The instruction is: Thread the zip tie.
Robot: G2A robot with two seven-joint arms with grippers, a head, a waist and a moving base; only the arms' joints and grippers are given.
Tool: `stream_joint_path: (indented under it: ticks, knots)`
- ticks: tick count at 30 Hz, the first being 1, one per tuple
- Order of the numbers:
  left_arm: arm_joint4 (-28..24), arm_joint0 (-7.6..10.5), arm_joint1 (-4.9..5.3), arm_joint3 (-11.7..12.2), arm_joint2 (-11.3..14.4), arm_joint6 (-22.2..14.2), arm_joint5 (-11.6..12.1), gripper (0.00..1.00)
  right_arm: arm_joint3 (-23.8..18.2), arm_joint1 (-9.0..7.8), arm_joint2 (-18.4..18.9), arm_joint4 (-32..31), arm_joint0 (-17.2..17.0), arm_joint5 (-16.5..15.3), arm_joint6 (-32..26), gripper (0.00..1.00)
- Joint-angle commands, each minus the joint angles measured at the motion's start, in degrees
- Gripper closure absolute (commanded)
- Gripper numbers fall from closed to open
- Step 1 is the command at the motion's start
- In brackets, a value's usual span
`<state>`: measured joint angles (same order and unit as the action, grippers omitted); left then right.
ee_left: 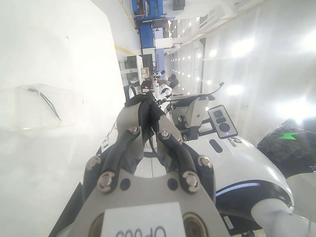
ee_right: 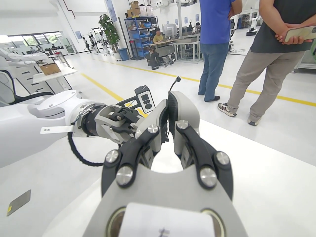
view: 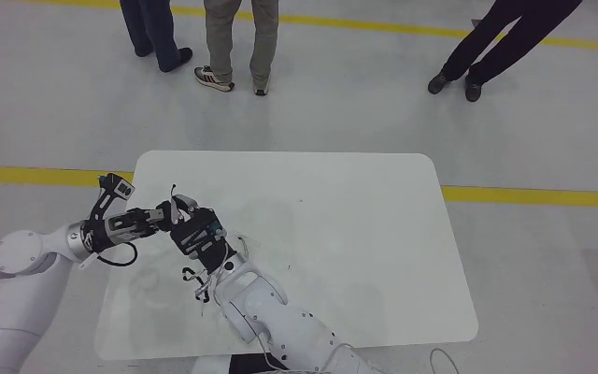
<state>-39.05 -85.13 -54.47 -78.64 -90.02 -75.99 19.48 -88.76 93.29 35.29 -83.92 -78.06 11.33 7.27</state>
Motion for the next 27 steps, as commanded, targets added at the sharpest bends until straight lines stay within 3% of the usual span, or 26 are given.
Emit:
stream_joint_path:
  ticks: [1, 27]
  knots:
    - [0.0, 0.0, 0.0, 0.0, 0.0, 0.0, 0.0, 1.0, 0.09, 0.02, -0.06, -0.09, 0.05, 0.13, -0.04, 1.0]
    - [0.0, 0.0, 0.0, 0.0, 0.0, 0.0, 0.0, 1.0, 0.49, -0.06, -0.21, -0.12, 0.01, 1.01, 0.74, 1.0]
